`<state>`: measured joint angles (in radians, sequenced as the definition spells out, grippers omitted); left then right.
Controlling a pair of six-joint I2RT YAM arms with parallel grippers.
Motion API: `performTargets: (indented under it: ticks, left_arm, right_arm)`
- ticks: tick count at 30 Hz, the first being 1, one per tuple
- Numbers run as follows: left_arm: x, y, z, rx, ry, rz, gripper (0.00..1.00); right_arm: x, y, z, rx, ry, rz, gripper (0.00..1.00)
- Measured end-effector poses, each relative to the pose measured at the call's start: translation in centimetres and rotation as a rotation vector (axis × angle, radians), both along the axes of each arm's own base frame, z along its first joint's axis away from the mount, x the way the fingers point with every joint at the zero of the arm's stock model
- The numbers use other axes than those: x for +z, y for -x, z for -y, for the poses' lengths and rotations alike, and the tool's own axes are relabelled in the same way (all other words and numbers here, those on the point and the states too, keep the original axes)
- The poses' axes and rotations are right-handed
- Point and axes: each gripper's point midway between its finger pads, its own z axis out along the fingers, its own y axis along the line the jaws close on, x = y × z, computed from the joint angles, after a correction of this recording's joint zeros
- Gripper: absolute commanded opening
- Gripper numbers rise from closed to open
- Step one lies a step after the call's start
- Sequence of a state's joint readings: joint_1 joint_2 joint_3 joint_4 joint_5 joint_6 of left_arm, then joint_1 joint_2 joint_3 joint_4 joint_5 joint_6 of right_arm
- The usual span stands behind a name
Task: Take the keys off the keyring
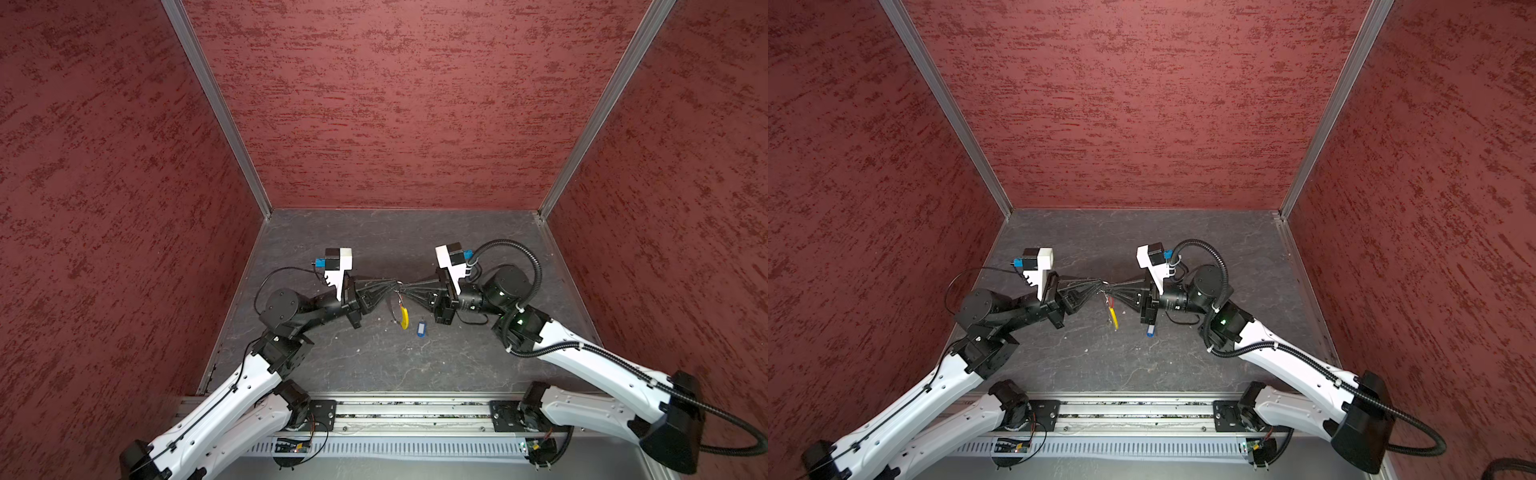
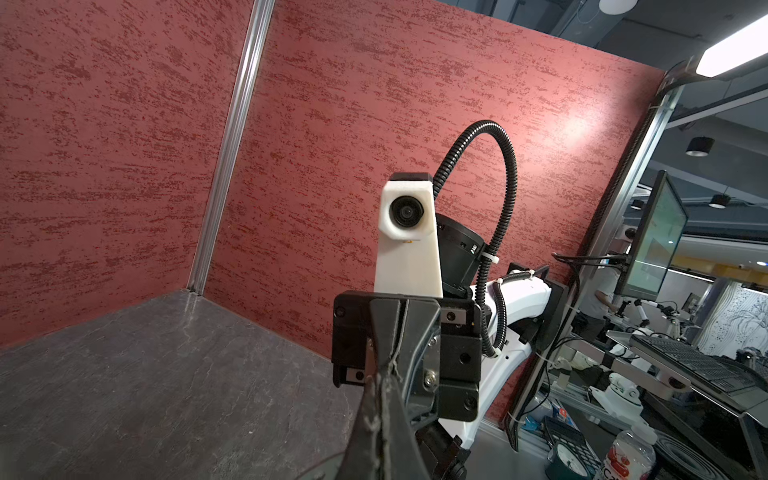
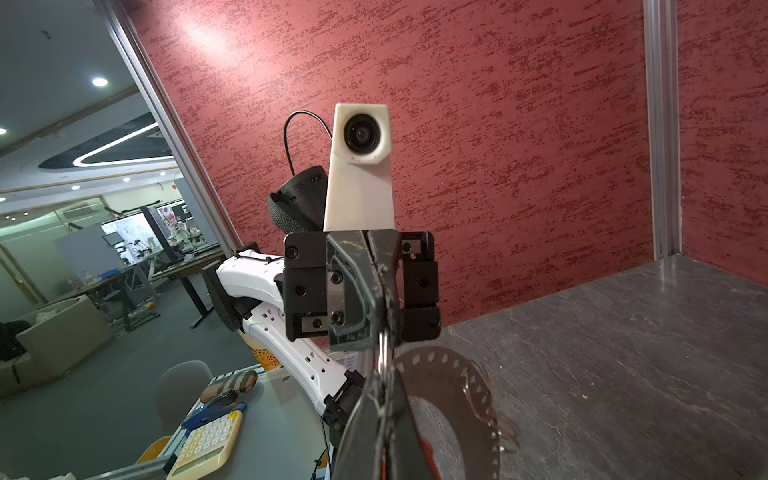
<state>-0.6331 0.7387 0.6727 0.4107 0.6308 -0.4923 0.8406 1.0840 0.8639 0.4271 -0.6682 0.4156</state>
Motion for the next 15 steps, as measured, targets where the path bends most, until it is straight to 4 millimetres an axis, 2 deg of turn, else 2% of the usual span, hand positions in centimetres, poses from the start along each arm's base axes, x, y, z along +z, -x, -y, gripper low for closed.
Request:
performTargets:
  ticks: [2, 4, 5, 6, 7, 15]
  left_arm:
    - [-0.3, 0.0, 0.0, 0.004, -0.011, -0.013, 0.46]
    - [-0.7, 0.0, -0.1, 0.007, -0.029, -0.029, 0.58]
    - [-1.0, 0.0, 0.0, 0.008, -0.042, -0.038, 0.75]
    - [-1.1, -0.1, 0.0, 0.008, -0.053, -0.048, 0.85]
    - [-1.3, -0.1, 0.0, 0.006, -0.065, -0.063, 1.0]
    - [-2.0, -0.3, 0.6, -0.009, -0.174, -0.156, 1.0]
  right_arm:
    - [-0.6, -0.1, 0.0, -0.004, 0.028, -0.017, 0.0]
    - [-1.2, -0.1, 0.1, -0.01, 0.067, -0.036, 0.0]
    - [-1.5, -0.1, 0.1, -0.013, 0.088, -0.045, 0.0]
    - [-1.6, -0.1, 0.2, -0.016, 0.105, -0.051, 0.0]
    - [-1.7, -0.1, 0.3, -0.021, 0.125, -0.056, 0.0]
    - [-1.6, -0.3, 1.1, -0.077, 0.273, -0.043, 0.0]
